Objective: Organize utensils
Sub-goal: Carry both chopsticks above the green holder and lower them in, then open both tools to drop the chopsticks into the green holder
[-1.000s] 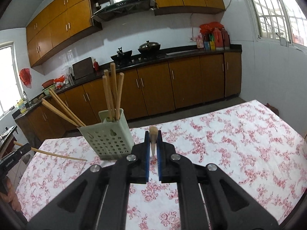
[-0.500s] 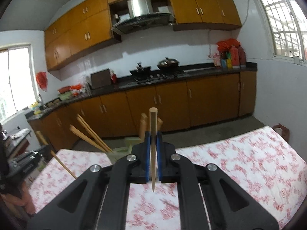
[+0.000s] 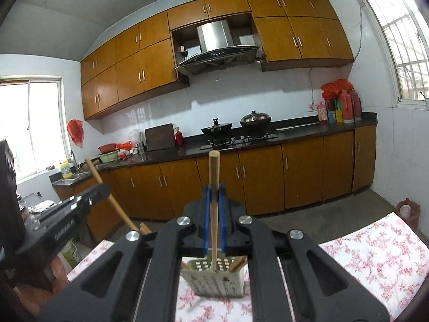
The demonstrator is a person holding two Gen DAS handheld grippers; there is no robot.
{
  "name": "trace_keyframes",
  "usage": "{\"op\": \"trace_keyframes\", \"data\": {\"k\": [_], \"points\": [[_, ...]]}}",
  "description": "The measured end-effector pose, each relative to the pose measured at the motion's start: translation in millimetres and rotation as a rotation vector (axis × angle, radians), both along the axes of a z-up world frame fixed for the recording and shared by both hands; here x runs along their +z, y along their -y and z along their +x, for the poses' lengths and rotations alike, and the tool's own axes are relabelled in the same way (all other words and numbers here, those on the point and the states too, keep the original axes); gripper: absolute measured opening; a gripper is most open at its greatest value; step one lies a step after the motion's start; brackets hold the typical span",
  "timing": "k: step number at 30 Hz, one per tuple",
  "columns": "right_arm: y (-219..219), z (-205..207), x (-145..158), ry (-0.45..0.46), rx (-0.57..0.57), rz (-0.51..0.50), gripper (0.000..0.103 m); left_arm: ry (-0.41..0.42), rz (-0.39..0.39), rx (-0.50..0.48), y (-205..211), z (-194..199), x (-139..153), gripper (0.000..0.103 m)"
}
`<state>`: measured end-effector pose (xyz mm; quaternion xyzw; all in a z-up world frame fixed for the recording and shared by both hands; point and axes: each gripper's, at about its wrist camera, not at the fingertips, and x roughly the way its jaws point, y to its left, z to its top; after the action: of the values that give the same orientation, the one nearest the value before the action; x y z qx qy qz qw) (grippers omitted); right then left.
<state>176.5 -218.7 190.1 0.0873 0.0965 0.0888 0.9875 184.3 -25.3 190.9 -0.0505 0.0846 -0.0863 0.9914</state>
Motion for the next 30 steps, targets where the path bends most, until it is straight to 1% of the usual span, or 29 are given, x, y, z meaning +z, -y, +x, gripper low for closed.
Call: {"op": "trace_keyframes", "data": {"k": [3, 6, 9, 13, 17, 26, 29, 30], "points": [[1, 13, -1, 0.000, -0.012, 0.002, 0.007, 0.027, -0.026, 0.026, 4, 15, 2, 0.007], [2, 28, -9, -0.012, -0.016, -0.002, 0.007, 0.027, -0.038, 0.050, 6, 29, -9, 0.007], [0, 43, -24, -0.038, -0.017, -0.005, 0.007, 0.008, -0.042, 0.068, 7, 39, -26, 0.007], [-3, 57, -43, -0.074, -0.024, -0.009, 0.007, -0.040, -0.028, 0.069, 11, 50, -47, 0.007], [-5, 65, -55, -0.099, -0.031, -0.006, 0.007, -0.068, -0.032, 0.063, 11, 54, -57, 0.007], [-10, 66, -65, -0.117, -0.032, -0.011, 0.008, -0.096, -0.029, 0.038, 10, 47, -60, 0.008], [-14, 61, -62, -0.111, -0.027, -0.015, 0.010, -0.113, -0.032, 0.027, 8, 48, -58, 0.008], [-14, 60, -60, -0.109, -0.025, -0.017, 0.012, -0.116, -0.031, 0.021, 8, 47, -58, 0.009]]}}
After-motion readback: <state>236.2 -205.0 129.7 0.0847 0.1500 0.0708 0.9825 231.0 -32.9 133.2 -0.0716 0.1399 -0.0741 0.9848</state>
